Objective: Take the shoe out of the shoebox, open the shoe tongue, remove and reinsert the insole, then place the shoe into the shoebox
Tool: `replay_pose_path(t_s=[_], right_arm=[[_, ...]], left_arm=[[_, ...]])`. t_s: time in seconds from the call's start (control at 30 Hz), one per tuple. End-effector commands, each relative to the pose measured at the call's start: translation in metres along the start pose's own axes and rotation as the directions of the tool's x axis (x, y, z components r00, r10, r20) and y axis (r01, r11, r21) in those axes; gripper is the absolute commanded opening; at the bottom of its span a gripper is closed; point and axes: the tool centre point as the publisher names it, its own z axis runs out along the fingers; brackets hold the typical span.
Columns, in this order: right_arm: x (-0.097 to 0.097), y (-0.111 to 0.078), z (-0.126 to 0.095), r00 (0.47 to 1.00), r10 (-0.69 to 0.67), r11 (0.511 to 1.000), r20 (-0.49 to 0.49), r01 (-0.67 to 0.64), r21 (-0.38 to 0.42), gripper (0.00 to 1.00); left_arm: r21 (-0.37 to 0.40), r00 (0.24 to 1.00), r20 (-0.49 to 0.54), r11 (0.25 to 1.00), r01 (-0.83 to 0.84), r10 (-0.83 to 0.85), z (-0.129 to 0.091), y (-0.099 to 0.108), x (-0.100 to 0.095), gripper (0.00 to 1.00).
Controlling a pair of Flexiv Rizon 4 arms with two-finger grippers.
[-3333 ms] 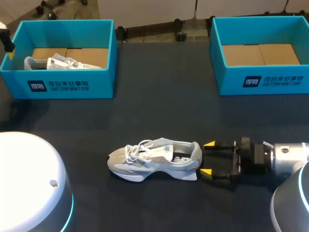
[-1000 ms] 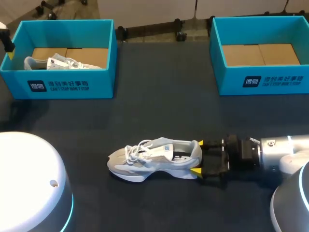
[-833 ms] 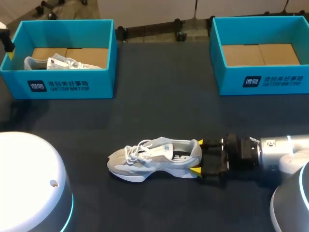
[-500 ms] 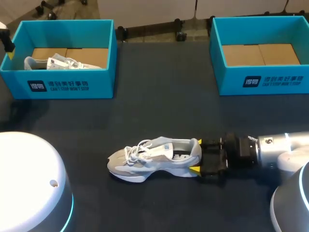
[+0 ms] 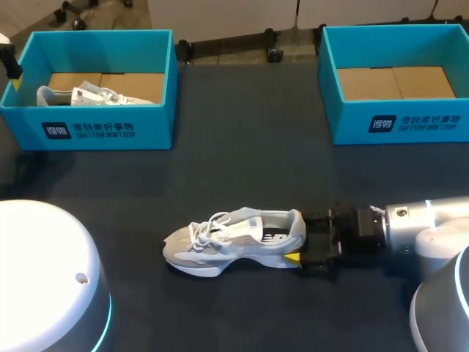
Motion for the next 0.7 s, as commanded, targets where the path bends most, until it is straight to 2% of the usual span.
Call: replay_pose_path(t_s=[0.03,0.33,0.7], right_arm=[[-0.003,0.003,0.006,1.000,0.000,1.000,-0.017,0.000,0.013,1.00],[-0.001,0.005,0.015,0.996,0.018,1.000,-0.083,-0.016,0.027,1.00],[-0.004,0.005,0.026,0.994,0.002,1.000,-0.113,0.001,0.027,1.00]], left_arm=[[0.000,1.000,-0.002,1.000,-0.001,0.001,0.000,0.000,0.000,1.00],[0.000,1.000,-0.002,1.000,-0.001,0.001,0.000,0.000,0.000,1.00],[0.000,1.000,-0.002,1.000,-0.001,0.001,0.000,0.000,0.000,1.00]])
